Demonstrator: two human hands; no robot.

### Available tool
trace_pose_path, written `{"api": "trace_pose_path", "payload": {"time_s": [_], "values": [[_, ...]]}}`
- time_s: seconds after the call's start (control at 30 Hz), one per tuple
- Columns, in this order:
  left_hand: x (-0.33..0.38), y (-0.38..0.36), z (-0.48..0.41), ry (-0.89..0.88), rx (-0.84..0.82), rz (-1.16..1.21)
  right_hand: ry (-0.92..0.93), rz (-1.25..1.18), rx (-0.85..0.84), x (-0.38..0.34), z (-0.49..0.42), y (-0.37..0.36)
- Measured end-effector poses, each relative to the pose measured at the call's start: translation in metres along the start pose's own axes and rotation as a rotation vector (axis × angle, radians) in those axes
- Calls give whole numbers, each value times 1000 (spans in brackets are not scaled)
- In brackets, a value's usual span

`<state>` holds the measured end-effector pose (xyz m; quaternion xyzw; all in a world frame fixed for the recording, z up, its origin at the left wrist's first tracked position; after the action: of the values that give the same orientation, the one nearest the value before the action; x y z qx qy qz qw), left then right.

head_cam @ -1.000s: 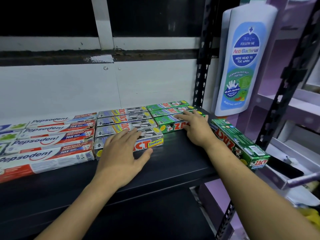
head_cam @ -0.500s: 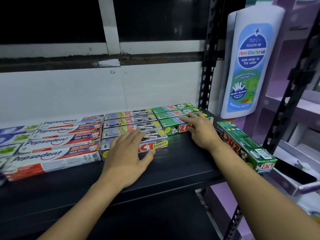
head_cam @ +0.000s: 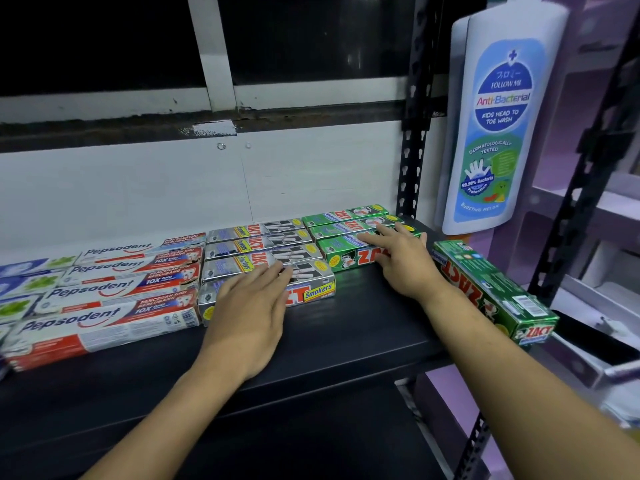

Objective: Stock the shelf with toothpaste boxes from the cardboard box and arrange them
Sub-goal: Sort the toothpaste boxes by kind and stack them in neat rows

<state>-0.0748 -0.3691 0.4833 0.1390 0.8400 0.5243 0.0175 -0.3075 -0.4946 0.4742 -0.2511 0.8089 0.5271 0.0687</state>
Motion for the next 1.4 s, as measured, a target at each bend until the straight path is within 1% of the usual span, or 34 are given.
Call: {"api": "trace_pose_path", "payload": {"time_s": [0.13,0.63,0.8,1.03,1.1,1.2,1.23,1.33,1.4], "values": [[-1,-2,0,-9,3,9,-4,-5,2,1,0,0],[0,0,-3,45,-46,-4,-2,23,3,-3,1,2],[0,1,-3,49,-45,28,-6,31,-1,-4,4,3],[0,4,0,51,-13,55,36,11,59,-21,18,14],[1,4,1,45,-19,45,17,-9,74,-26,29,20],[2,3,1,37,-24,43,-42,29,59,-29,47,37],[2,3,1,34,-25,40,-43,45,79,-32,54,47],[1,2,2,34,-38,26,-37,130,233,-37,74,82],[1,1,1,36,-45,7,-139,212,268,-26,88,99]]}}
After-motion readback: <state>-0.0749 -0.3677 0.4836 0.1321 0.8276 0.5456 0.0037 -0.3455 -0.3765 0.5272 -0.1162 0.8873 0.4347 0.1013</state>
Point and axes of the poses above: each hand's wrist, its own z-axis away from the middle knuckle, its own y-axis out of the back of the hand, x = y × z, the point moved 7 cm from there along -z, towards the middle knuckle
